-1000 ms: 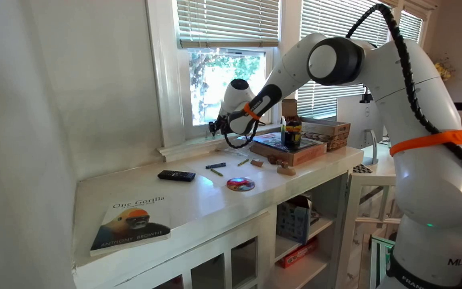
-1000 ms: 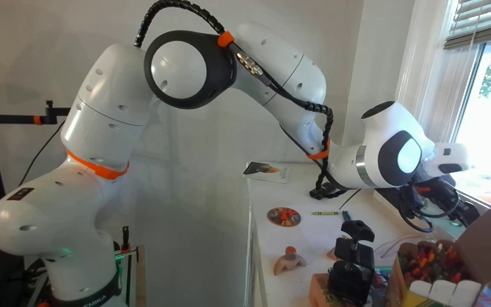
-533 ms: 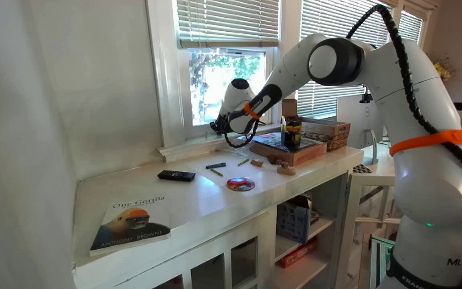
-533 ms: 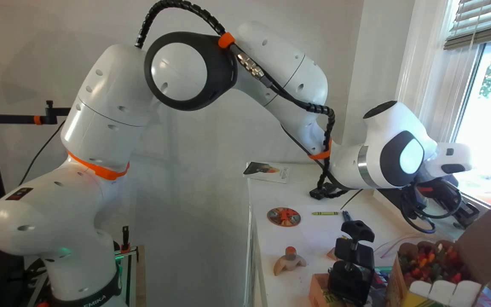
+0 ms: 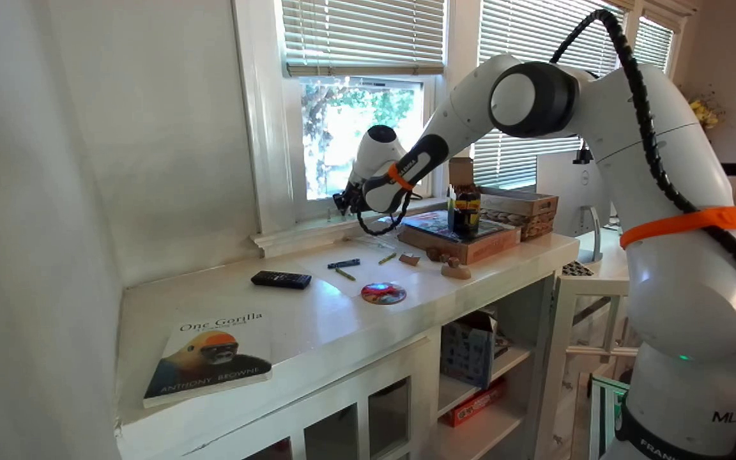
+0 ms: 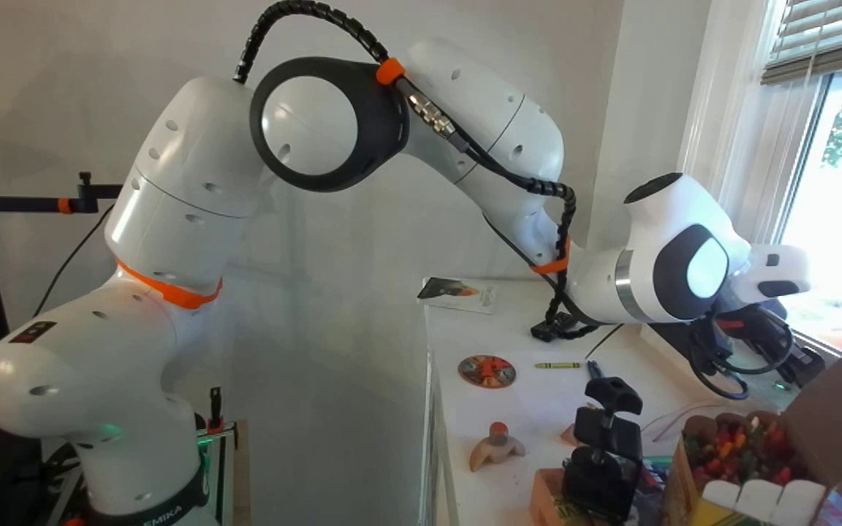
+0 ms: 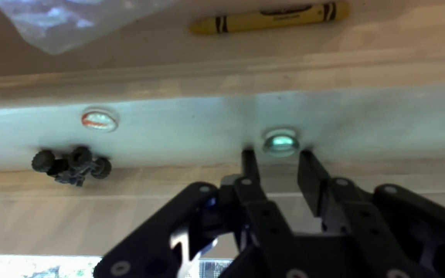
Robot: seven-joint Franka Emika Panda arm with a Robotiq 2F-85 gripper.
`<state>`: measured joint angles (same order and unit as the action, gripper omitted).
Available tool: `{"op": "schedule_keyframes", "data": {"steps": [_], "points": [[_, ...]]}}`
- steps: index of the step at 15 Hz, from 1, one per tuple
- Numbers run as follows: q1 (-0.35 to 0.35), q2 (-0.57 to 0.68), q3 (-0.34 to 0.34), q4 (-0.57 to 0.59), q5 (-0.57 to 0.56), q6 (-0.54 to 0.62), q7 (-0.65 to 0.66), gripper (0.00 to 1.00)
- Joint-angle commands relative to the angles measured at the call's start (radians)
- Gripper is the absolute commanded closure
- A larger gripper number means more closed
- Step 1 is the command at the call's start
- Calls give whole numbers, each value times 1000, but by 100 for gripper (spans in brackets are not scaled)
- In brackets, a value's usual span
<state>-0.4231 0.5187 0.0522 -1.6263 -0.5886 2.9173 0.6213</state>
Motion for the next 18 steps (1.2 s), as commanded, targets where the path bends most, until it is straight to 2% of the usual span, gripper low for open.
{"op": "schedule_keyframes", "data": {"steps": [1, 2, 3, 4, 7, 12, 13, 18], "points": [[-6, 16, 11, 23, 15, -22, -12, 35], [-4, 12, 11, 21, 15, -30, -11, 29], [-7, 7, 16, 17, 20, -41, -15, 31], [-9, -1, 21, 9, 25, -49, -17, 29], [-14, -15, 35, -8, 31, -75, -26, 32], [-16, -26, 45, -9, 41, -115, -27, 44], [-16, -28, 46, -9, 41, -123, -28, 40], [-17, -36, 46, -13, 38, -142, -25, 41]]}}
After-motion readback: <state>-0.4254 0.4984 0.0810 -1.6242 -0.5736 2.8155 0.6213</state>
